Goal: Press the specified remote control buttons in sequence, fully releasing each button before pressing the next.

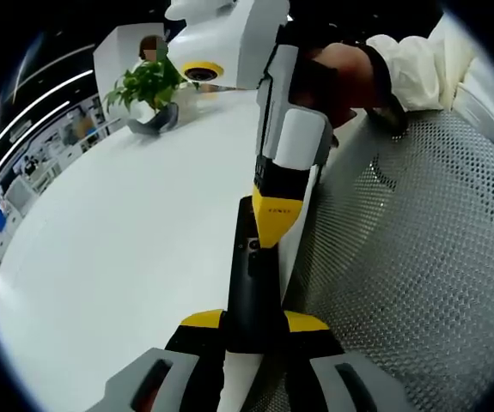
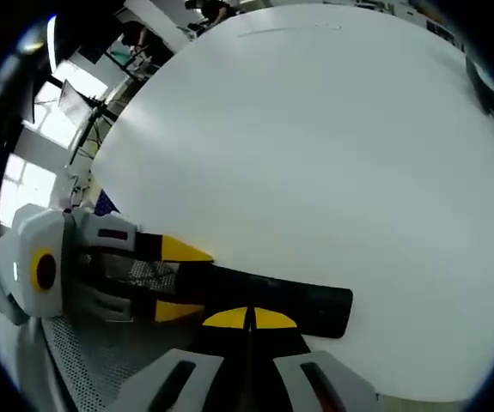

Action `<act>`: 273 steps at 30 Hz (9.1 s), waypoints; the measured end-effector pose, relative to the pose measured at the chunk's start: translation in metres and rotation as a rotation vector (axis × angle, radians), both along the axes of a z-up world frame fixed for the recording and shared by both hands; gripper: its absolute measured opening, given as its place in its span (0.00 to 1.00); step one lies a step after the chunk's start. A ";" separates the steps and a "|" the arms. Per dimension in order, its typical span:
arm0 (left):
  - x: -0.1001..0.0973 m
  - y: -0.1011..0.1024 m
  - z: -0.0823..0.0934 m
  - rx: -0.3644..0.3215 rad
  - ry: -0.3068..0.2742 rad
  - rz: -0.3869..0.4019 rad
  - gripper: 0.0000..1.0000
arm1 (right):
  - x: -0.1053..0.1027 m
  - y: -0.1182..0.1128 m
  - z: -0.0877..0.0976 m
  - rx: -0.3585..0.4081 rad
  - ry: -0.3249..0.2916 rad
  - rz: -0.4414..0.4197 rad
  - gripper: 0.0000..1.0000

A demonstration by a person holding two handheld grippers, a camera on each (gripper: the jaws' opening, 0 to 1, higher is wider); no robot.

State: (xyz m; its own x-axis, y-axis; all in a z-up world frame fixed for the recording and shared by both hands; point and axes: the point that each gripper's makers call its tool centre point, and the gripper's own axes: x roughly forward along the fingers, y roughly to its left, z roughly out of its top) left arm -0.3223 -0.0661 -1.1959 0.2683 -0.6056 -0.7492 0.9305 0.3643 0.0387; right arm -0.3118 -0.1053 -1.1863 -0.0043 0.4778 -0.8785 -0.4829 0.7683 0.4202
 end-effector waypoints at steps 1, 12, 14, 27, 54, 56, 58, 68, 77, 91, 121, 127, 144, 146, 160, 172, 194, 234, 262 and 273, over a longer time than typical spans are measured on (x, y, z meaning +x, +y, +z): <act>0.000 0.000 0.000 0.000 -0.001 -0.001 0.24 | 0.000 0.000 0.000 0.002 0.001 -0.002 0.00; 0.000 0.000 0.000 0.002 -0.006 -0.010 0.24 | -0.003 0.000 -0.002 -0.009 -0.019 0.031 0.00; 0.000 0.000 0.000 0.001 -0.005 -0.010 0.24 | -0.004 0.001 -0.002 -0.004 -0.008 0.028 0.00; 0.000 0.000 0.000 0.003 -0.007 -0.013 0.25 | -0.006 0.000 -0.003 0.000 0.012 0.027 0.00; -0.001 -0.001 0.000 0.003 -0.008 -0.009 0.25 | 0.000 0.018 0.003 0.045 -0.068 0.074 0.00; -0.001 -0.001 0.000 0.002 -0.007 -0.008 0.25 | 0.002 0.017 0.003 0.050 -0.074 0.070 0.00; -0.001 -0.001 0.000 0.001 -0.006 -0.007 0.25 | 0.004 0.017 0.003 0.057 -0.071 0.061 0.00; 0.000 -0.001 0.000 -0.007 0.001 0.002 0.25 | 0.005 0.015 0.001 0.068 -0.059 0.034 0.00; 0.000 -0.002 0.001 -0.019 0.010 0.013 0.25 | 0.006 0.012 0.001 0.073 -0.049 0.007 0.00; 0.001 -0.001 0.001 -0.014 0.008 0.009 0.24 | 0.008 0.009 0.001 0.036 -0.079 0.011 0.00; 0.001 -0.001 0.000 -0.015 -0.002 0.002 0.24 | 0.010 0.007 0.001 0.009 -0.106 0.054 0.00; 0.001 -0.002 0.000 -0.018 -0.001 0.004 0.24 | 0.009 0.008 0.001 0.011 -0.101 0.052 0.00; 0.001 -0.002 0.001 -0.022 0.000 0.005 0.24 | 0.004 0.017 0.002 0.041 -0.099 0.095 0.00; 0.001 -0.002 0.001 -0.022 0.000 0.005 0.24 | 0.003 0.018 0.003 0.045 -0.106 0.105 0.00; 0.001 -0.002 0.001 -0.021 0.000 0.004 0.24 | 0.005 0.018 0.001 0.049 -0.118 0.104 0.00; 0.002 -0.002 0.000 -0.016 -0.003 -0.002 0.25 | 0.006 0.019 0.000 0.053 -0.116 0.080 0.00; 0.003 -0.004 0.000 -0.024 -0.009 -0.017 0.25 | 0.007 0.017 0.001 0.080 -0.095 0.055 0.00; 0.004 -0.006 0.002 -0.063 0.018 0.002 0.24 | 0.053 0.008 0.089 0.329 -0.474 -0.175 0.00; 0.004 -0.006 0.002 -0.073 0.023 0.012 0.24 | 0.068 -0.060 0.150 0.174 -0.975 -0.363 0.79; 0.004 -0.006 0.002 -0.065 0.025 0.012 0.24 | 0.077 -0.072 0.148 0.076 -1.083 -0.372 0.98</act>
State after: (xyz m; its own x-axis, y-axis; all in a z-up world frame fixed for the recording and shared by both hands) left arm -0.3184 -0.0723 -1.1944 0.2576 -0.6498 -0.7151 0.9263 0.3768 -0.0086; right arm -0.2347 -0.1778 -1.0380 0.8889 0.3431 -0.3036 -0.3676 0.9296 -0.0255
